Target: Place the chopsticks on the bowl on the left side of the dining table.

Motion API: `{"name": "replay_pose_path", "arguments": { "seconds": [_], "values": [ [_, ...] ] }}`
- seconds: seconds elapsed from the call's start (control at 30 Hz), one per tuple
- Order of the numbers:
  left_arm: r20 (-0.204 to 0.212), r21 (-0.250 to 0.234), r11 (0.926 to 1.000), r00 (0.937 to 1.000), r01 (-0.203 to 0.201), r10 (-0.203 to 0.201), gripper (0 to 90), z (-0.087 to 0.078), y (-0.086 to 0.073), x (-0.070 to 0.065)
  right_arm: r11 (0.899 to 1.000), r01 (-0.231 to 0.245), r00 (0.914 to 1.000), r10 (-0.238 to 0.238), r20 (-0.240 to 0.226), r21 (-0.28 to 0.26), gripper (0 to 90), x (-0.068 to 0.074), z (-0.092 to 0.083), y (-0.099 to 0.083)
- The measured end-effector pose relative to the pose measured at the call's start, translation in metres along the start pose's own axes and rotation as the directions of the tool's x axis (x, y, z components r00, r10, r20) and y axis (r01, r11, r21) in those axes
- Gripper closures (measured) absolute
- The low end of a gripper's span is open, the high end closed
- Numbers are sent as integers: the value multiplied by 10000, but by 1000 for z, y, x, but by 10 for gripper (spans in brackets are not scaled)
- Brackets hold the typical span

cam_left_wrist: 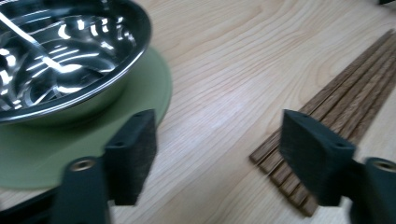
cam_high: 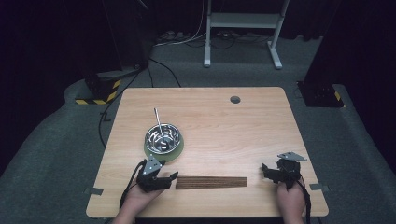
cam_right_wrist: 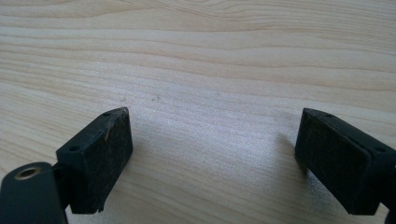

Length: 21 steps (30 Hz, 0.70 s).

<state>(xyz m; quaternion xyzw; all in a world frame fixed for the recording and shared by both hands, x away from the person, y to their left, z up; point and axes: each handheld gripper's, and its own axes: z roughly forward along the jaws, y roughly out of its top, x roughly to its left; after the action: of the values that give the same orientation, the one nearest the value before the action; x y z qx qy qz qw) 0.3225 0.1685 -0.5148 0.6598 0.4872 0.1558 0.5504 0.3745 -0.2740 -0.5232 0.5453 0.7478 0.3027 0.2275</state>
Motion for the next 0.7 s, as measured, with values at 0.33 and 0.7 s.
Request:
{"name": "replay_pose_path", "arguments": {
  "seconds": [0.33, 0.7],
  "values": [
    [639, 691, 9975, 9979, -153, 109, 553, 17, -9, -12, 10000, -32, 10000, 32, 2, 24, 110, 1, 0, 0],
    [536, 832, 9962, 9983, -269, 225, 617, 22, -12, -15, 9999, 17, 10000, -15, 97, -167, 122, 1, 0, -1]
  ]
}}
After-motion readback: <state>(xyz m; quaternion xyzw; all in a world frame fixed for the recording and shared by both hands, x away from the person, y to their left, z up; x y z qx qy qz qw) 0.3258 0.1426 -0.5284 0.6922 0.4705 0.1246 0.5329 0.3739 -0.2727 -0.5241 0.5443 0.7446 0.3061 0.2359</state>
